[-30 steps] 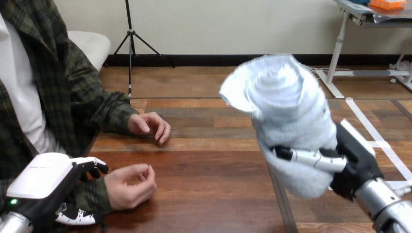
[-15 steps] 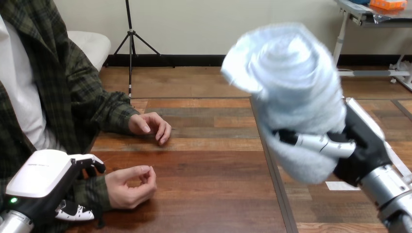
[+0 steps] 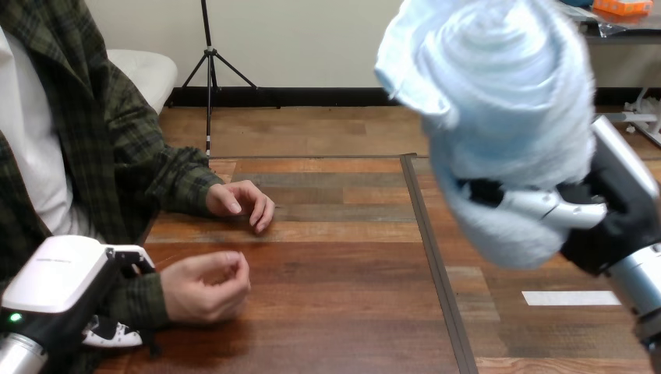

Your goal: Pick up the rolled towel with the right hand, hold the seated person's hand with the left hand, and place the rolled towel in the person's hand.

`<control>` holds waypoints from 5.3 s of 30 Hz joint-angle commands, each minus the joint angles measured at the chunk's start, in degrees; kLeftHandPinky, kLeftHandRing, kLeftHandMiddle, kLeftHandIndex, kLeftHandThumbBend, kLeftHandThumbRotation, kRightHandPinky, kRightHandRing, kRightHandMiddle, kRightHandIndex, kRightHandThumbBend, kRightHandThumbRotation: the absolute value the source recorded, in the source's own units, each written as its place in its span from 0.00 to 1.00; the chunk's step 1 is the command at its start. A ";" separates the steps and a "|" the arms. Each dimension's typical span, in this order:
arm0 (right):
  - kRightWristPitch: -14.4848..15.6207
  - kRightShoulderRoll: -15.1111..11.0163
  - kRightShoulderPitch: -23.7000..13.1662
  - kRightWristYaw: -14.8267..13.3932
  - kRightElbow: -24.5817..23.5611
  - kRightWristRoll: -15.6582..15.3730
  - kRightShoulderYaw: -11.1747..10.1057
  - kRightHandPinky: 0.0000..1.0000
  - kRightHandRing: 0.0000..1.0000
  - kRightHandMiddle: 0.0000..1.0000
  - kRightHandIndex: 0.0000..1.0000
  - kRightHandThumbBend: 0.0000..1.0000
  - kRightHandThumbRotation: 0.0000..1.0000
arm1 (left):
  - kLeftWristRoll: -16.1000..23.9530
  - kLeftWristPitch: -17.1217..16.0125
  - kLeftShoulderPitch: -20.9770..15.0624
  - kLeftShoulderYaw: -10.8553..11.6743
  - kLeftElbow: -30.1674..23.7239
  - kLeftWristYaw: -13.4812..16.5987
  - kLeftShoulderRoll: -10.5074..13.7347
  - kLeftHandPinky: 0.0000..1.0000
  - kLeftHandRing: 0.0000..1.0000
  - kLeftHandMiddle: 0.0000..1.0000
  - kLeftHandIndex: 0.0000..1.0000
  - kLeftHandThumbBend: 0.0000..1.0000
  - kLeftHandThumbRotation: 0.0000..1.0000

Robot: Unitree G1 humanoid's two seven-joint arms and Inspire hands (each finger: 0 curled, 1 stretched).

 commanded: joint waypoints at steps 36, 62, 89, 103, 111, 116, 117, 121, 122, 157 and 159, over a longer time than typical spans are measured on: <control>-0.70 0.21 -2.44 1.92 -2.03 0.01 -3.16 0.00 0.02 0.07 0.07 0.41 0.00 | -6.12 -6.24 -5.20 -4.25 4.34 7.28 1.92 0.31 0.33 0.38 0.40 0.95 0.00; -4.62 3.15 -3.46 3.99 5.76 -4.33 1.17 0.00 0.02 0.06 0.07 0.61 0.00 | -19.71 -10.29 -1.22 0.08 -5.64 -2.85 -0.60 0.26 0.30 0.37 0.38 0.88 0.00; -15.68 5.32 -12.20 9.40 31.89 -10.55 3.80 0.06 0.10 0.16 0.19 0.66 0.00 | -23.89 -8.51 0.79 2.50 -13.88 -9.08 -3.14 0.25 0.30 0.37 0.38 0.82 0.00; -20.98 7.16 -18.11 9.89 42.75 -15.07 5.63 0.08 0.13 0.19 0.22 0.69 0.00 | -24.77 -7.89 1.53 3.18 -17.15 -11.31 -4.62 0.26 0.31 0.37 0.39 0.83 0.00; -23.40 7.99 -21.18 9.87 47.62 -16.88 6.79 0.08 0.12 0.19 0.23 0.69 0.00 | -26.32 -7.51 2.56 3.78 -20.26 -13.53 -5.77 0.26 0.30 0.37 0.38 0.84 0.00; -24.01 8.85 -23.23 9.59 50.31 -18.10 7.62 0.07 0.12 0.18 0.22 0.68 0.00 | -26.48 -6.83 3.03 3.96 -22.25 -14.32 -6.51 0.25 0.30 0.37 0.38 0.84 0.00; -24.26 8.90 -23.51 9.69 50.80 -18.23 7.69 0.07 0.12 0.18 0.22 0.68 0.00 | -26.54 -6.68 3.12 4.00 -22.57 -14.48 -6.64 0.25 0.30 0.37 0.38 0.84 0.00; -25.40 9.67 -25.24 9.60 53.57 -19.21 8.30 0.07 0.12 0.18 0.22 0.68 0.00 | -27.49 -5.69 3.76 4.11 -24.65 -15.79 -7.43 0.25 0.30 0.37 0.38 0.85 0.00; -25.55 9.77 -25.57 9.50 54.06 -19.53 8.47 0.07 0.11 0.18 0.22 0.68 0.00 | -27.53 -5.63 3.84 4.12 -24.98 -15.92 -7.59 0.25 0.30 0.37 0.38 0.85 0.00; -29.87 16.91 -34.73 5.55 66.99 -28.99 13.95 0.07 0.11 0.18 0.20 0.70 0.00 | -27.71 -1.01 6.29 4.99 -33.41 -20.11 -13.49 0.24 0.28 0.36 0.37 0.88 0.00; -30.29 17.24 -34.99 5.44 67.53 -29.24 14.08 0.07 0.11 0.18 0.20 0.70 0.00 | -27.66 -0.98 6.39 5.08 -33.64 -20.29 -13.76 0.24 0.28 0.36 0.37 0.88 0.00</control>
